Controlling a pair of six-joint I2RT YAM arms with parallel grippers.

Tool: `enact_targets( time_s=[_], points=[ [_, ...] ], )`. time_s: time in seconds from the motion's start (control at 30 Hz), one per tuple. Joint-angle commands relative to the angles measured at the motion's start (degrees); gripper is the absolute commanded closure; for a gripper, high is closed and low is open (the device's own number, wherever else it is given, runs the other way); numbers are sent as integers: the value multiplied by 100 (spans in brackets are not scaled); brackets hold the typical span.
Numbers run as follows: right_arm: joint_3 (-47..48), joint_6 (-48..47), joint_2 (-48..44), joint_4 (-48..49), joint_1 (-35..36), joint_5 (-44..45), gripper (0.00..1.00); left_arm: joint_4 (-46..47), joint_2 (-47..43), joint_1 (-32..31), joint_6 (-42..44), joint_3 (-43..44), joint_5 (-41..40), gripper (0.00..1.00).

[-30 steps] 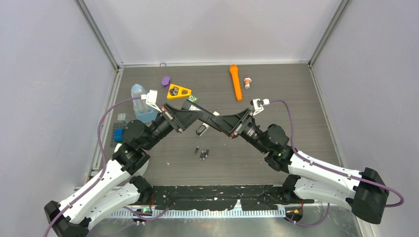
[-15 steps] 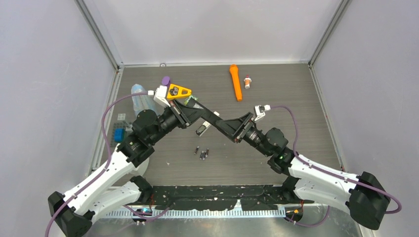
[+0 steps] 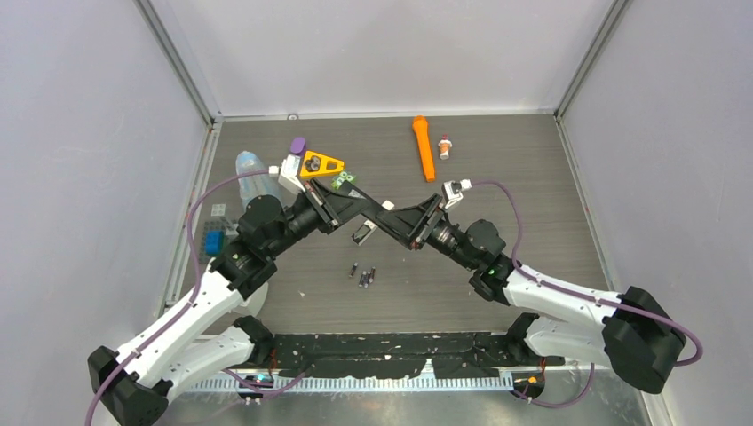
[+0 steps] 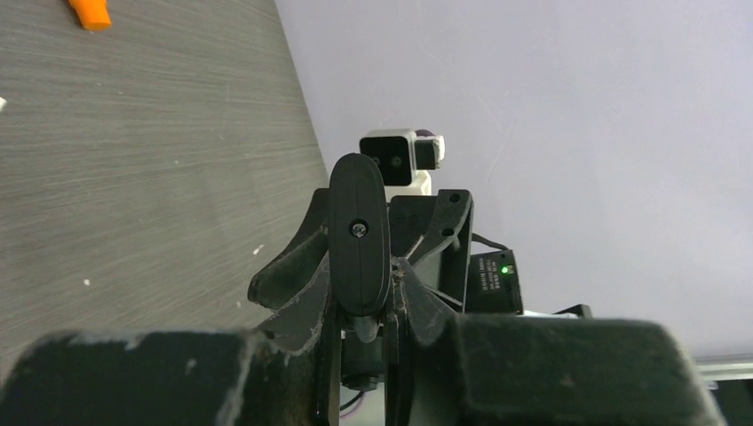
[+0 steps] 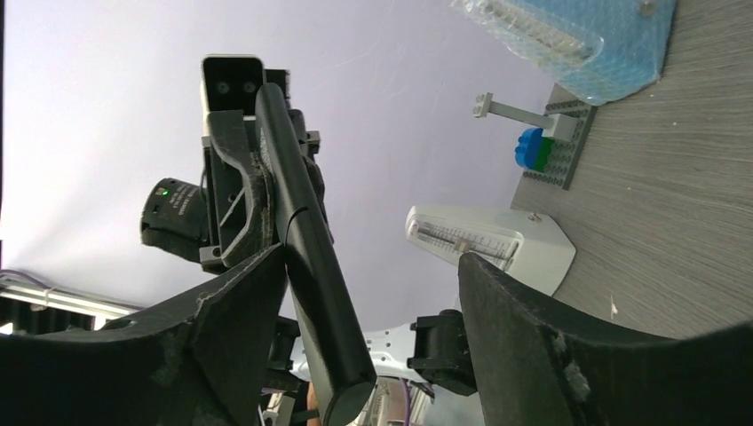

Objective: Load the batteries into the remote control

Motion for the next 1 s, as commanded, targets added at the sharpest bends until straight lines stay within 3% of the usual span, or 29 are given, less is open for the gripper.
enact_targets(
  time_s=[0.0,0.23,0.57,0.97],
  points=[
    [-83,375,193,689,-12,-168,27,948,35,223,-556,-76,513,100],
    [-539,493,172,730,-20,-5,49,1351,-61,698,-920,-296,714,100],
    [-307,205,-139,143,-42,104,53,624,21,805,-118,14,617,100],
    [220,-65,-558,-1085,-90,35,70,111,260,790,1185,255,698,100]
  ],
)
